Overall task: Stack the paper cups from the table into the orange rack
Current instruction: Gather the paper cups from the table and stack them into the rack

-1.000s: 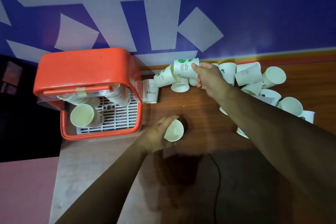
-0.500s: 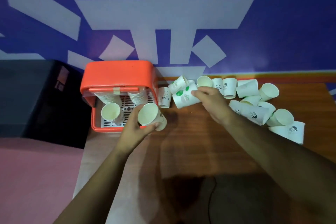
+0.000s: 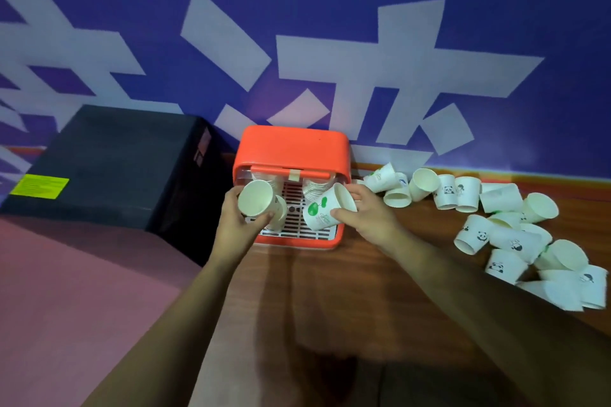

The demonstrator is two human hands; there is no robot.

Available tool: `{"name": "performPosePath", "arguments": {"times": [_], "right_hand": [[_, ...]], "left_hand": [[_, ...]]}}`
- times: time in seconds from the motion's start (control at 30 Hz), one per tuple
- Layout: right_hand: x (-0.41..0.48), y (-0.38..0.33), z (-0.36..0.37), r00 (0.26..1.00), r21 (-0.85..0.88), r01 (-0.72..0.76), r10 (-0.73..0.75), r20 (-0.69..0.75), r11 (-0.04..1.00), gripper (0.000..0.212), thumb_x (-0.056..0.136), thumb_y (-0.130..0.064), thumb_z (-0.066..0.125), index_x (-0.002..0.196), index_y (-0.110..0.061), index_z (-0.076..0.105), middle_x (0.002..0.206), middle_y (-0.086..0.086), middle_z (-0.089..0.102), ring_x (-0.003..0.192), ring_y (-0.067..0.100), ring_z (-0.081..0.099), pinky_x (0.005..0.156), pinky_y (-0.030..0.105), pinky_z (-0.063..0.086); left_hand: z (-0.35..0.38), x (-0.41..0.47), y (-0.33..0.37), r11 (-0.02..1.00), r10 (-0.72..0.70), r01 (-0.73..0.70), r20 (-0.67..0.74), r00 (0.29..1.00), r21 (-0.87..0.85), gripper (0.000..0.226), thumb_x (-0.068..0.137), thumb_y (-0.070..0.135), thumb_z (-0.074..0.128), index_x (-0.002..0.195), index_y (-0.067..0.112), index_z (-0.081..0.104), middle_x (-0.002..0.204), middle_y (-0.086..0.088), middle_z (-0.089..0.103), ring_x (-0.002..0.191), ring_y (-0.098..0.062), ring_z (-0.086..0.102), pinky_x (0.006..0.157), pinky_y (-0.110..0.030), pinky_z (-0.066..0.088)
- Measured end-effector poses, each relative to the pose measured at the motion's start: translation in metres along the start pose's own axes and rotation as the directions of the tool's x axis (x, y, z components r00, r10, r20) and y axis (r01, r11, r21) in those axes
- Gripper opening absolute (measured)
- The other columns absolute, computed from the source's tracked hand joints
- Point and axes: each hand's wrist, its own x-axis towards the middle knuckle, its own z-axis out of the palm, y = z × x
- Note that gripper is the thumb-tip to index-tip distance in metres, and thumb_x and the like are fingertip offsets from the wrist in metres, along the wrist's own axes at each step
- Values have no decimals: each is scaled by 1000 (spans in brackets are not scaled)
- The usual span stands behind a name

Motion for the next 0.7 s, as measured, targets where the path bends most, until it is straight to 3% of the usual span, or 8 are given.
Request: {"name": "performPosePath", "arguments": {"times": [0.03,0.17,0.27,0.37,0.5,0.6,0.7], "right_hand": [[2,-1,5,1000,4,-7,7,-7,1000,65,59,-42,78,119,-26,57,114,-6,67,104,12,66,92,43,55],[7,0,20,999,-4,-43,43,-18,999,50,75,-29,80,118,-29,55,118,-4,65,105,14,65,88,40,58],[10,2,30,998,-25,-56,55,-39,998,68,63,-43,80,124,-28,53,120,-6,64,106,14,65,90,42,57],[15,6,43,997,-63,-50,46,-69,997,75,57,-51,76,124,-30,49,123,-10,60,111,13,62,95,43,53],[21,-1,64,995,-113,13,-24,-99,994,68,67,-40,81,127,-28,50,125,-8,57,113,10,57,99,39,50],[27,-9,80,990,-105,102,-111,-82,989,61,72,-26,84,123,-30,51,122,-7,55,113,10,56,95,38,52],[35,-13,99,978,-180,171,-190,-92,969,73,67,-38,85,129,-29,47,128,-7,50,118,13,51,98,40,49]], "left_hand": [[0,6,-4,1000,12,-12,16,1000,20,62,77,16,85,124,26,47,122,4,54,110,-3,58,86,-19,51],[6,28,-24,995,12,-23,115,993,95,60,74,22,86,124,22,52,120,3,59,106,-5,60,80,-9,47],[8,41,-43,977,9,-50,191,982,210,69,71,38,85,131,20,54,125,-1,59,113,-16,59,94,-29,50],[6,49,-57,949,-17,-76,292,956,305,81,74,26,86,145,14,46,139,-8,52,128,-24,48,104,-29,39],[-7,52,-72,944,-68,-75,413,908,321,100,76,31,85,156,17,28,152,-1,36,141,-16,31,111,-23,24],[-22,51,-72,970,-12,-76,359,933,231,73,83,23,79,147,18,44,143,3,44,134,-9,39,113,-26,30],[-35,50,-65,996,16,-38,261,965,81,38,93,19,69,130,24,59,127,7,53,118,-7,53,103,-20,43]]}}
